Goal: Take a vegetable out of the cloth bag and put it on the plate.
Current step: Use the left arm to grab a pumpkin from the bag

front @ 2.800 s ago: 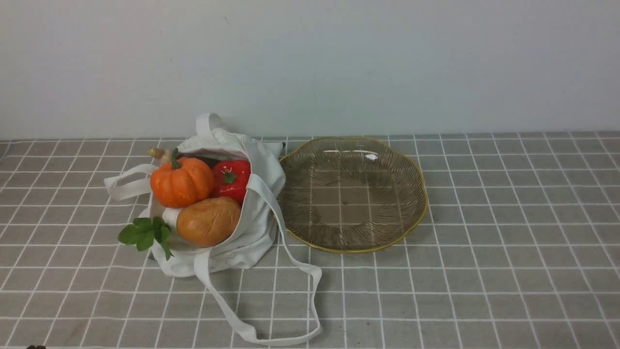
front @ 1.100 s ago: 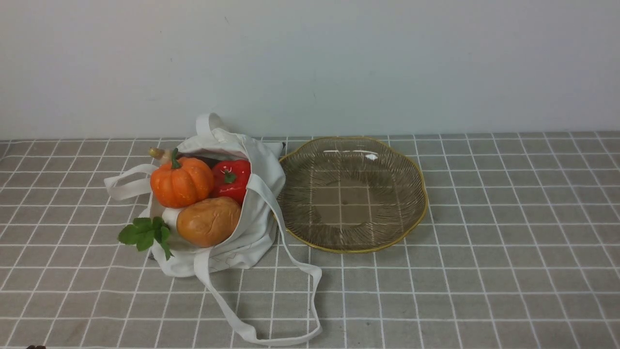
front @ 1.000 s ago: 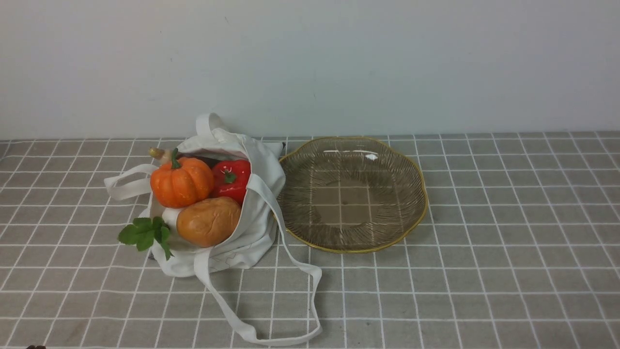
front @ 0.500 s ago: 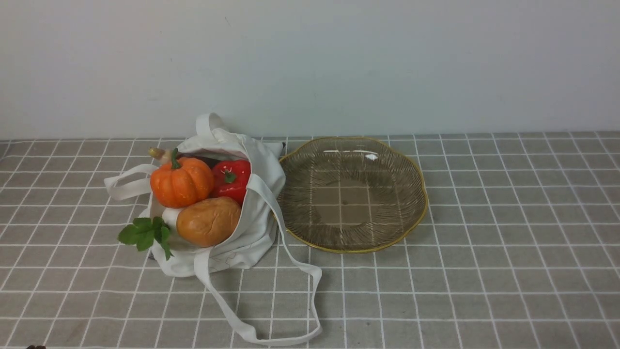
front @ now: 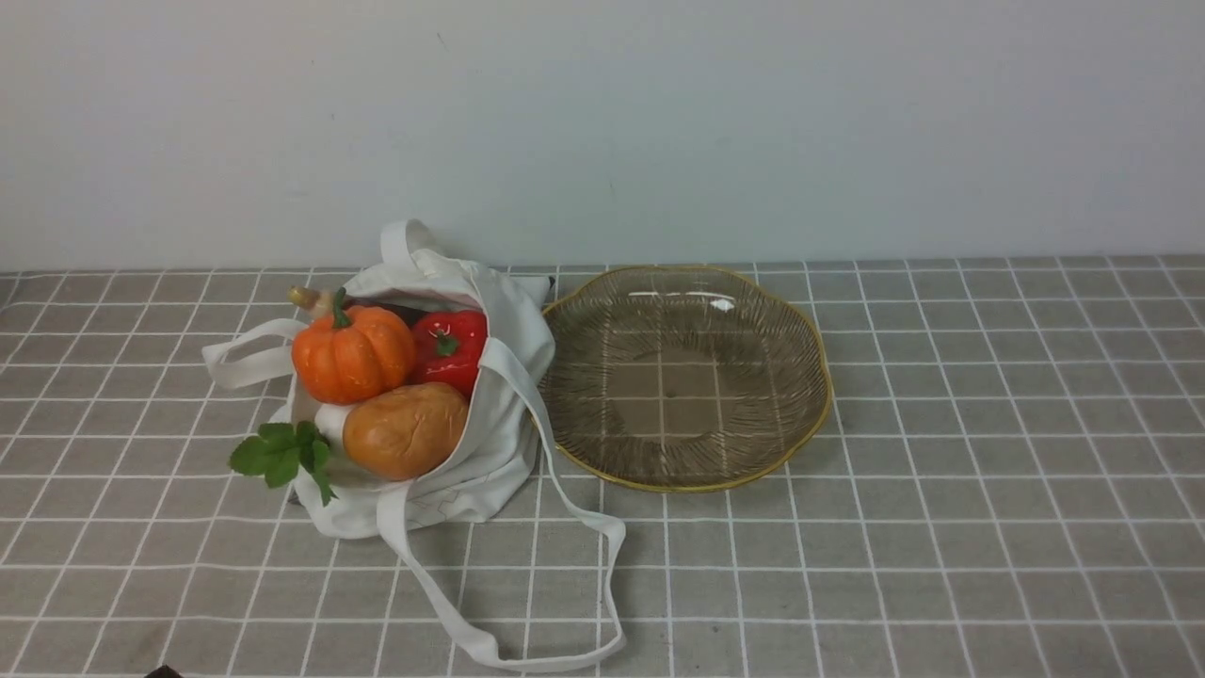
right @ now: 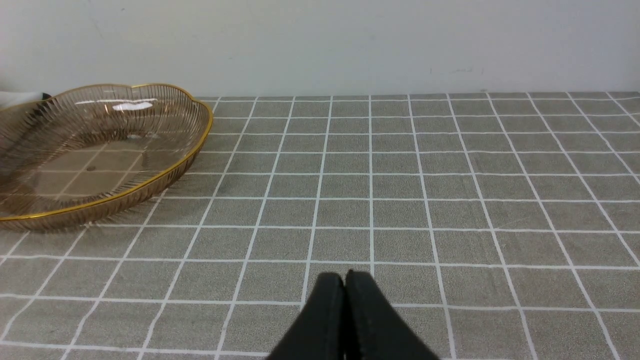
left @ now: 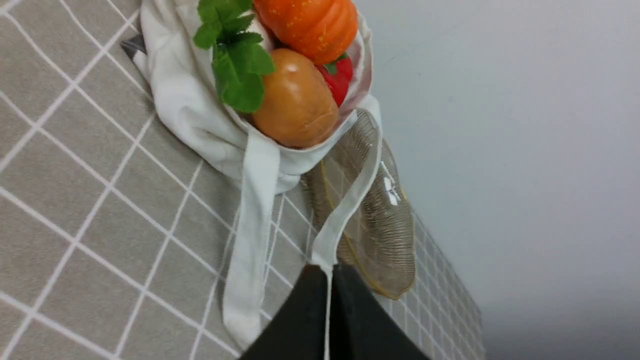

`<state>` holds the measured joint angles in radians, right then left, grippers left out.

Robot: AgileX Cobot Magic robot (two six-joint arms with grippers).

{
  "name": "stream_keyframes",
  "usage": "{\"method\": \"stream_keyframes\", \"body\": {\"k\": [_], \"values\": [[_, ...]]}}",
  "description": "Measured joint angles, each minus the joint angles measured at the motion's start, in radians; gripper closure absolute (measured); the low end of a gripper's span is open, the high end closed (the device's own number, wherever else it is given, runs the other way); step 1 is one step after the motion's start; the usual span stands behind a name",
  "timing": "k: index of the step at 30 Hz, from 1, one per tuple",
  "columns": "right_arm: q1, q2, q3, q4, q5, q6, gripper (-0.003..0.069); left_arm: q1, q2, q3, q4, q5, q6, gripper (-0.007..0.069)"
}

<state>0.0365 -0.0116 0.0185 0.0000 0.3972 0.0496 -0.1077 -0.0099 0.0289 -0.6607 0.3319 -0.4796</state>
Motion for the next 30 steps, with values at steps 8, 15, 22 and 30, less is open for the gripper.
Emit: {"method": "stream_keyframes", "body": {"k": [8,15,22,30], "values": [[0.000,0.000,0.000,0.000,0.000,0.000,0.0674,0.000,0.038,-0.166,0.008,0.011,0.132,0.0629],[0.000,0.000,0.000,0.000,0.000,0.000,0.0674,0.000,0.482,-0.533,0.216,0.351,0.266,0.0629],[0.000,0.000,0.000,0.000,0.000,0.000,0.0674,0.000,1.045,-0.890,0.423,0.538,0.398,0.0549],[0.000,0.000,0.000,0.000,0.000,0.000,0.0674,0.000,1.399,-1.141,0.465,0.547,0.467,0.0279]]}}
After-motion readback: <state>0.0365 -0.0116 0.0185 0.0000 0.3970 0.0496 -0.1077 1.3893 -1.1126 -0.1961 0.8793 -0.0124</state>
